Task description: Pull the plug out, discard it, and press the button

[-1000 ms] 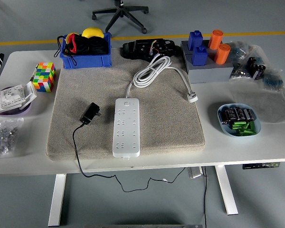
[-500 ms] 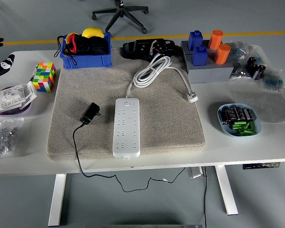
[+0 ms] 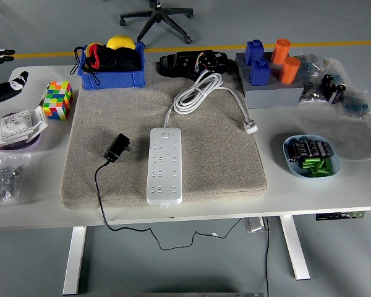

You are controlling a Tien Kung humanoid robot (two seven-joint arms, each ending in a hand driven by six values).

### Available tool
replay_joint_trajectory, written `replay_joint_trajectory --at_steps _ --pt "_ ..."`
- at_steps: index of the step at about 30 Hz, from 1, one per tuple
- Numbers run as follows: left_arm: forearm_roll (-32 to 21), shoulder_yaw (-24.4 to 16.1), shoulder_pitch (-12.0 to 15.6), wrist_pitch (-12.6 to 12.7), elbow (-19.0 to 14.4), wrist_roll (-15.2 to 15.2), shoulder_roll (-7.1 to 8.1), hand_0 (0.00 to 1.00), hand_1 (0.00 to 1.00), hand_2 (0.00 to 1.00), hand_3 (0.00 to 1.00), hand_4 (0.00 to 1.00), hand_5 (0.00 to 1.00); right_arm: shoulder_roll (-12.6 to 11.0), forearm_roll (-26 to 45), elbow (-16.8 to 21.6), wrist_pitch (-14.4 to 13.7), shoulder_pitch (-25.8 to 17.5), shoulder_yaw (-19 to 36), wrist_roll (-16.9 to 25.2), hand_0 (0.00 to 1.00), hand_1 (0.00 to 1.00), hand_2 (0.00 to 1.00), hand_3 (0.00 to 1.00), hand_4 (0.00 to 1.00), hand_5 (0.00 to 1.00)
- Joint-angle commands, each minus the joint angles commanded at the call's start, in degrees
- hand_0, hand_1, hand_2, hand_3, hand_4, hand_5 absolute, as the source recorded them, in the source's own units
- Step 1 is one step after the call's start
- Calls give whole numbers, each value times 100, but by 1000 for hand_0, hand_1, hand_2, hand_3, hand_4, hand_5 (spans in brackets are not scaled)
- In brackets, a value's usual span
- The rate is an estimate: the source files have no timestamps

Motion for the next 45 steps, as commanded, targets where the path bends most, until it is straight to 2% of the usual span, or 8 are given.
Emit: replay_joint_trajectory --at_steps 8,22,33,45 --pt "128 -30 36 -20 -12 55 -155 841 854 777 789 671 230 3 -21 0 11 -36 40 -22 745 659 646 613 653 471" --pt "114 -277 314 -27 -200 44 -132 840 853 776 789 669 229 37 -74 0 31 -29 112 -27 745 659 647 615 654 471" --pt "111 -278 304 -20 -215 39 -134 839 852 776 788 668 229 31 -48 0 43 -17 76 -20 746 660 647 615 655 471" --pt "133 -300 245 -26 -134 47 -222 838 852 776 787 667 231 8 -84 0 43 -20 92 -21 746 660 647 612 656 472"
